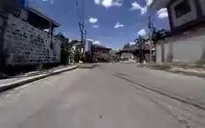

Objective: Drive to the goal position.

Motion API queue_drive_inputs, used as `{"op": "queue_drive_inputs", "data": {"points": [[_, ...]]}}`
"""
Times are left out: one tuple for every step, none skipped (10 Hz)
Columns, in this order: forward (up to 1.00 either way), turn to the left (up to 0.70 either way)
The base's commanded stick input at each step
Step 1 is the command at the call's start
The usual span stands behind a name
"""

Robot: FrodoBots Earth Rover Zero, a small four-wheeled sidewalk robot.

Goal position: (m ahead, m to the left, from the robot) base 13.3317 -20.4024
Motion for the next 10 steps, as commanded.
{"op": "queue_drive_inputs", "data": {"points": [[1.0, 0.0], [1.0, 0.0], [1.0, 0.0], [1.0, 0.0], [1.0, 0.1], [1.0, 0.15], [1.0, 0.12], [1.0, 0.08], [1.0, 0.04], [1.0, 0.01]]}}
